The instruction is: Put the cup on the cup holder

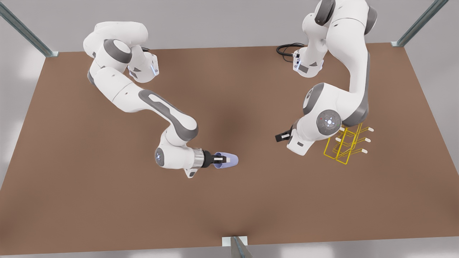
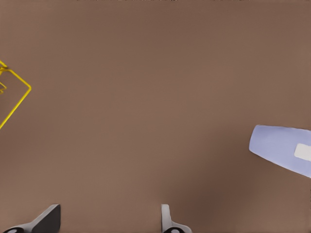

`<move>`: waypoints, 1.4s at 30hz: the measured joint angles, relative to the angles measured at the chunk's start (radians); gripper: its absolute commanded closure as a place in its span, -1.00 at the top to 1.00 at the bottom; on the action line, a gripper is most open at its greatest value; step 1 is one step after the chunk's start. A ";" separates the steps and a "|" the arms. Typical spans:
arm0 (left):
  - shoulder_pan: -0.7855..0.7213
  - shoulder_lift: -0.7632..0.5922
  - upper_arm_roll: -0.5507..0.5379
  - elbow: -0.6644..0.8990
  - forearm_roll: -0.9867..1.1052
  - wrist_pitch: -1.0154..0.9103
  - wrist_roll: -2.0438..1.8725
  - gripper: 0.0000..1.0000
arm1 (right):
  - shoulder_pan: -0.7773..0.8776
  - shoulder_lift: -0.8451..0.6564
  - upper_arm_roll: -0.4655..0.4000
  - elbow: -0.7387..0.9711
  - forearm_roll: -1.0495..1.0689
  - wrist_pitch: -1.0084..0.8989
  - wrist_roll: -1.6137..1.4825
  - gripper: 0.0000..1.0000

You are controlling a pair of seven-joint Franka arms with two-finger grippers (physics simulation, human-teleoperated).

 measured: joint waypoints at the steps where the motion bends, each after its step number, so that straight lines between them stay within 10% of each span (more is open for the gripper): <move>1: 0.013 -0.007 0.002 0.001 0.003 -0.006 -0.012 1.00 | 0.014 0.032 0.020 0.028 0.002 0.024 0.002 -0.57; 21: -0.007 0.145 0.013 0.085 -0.035 0.140 -0.805 1.00 | 0.196 0.298 0.085 0.159 -0.017 0.365 0.013 -0.57; 23: -0.014 0.149 0.013 0.089 -0.034 0.159 -0.888 1.00 | 0.196 0.307 0.085 0.160 -0.024 0.370 0.007 1.00; 42: -0.115 0.264 0.011 0.094 0.022 0.349 -1.311 1.00 | 0.148 0.311 0.084 0.140 -0.058 0.376 -0.049 1.00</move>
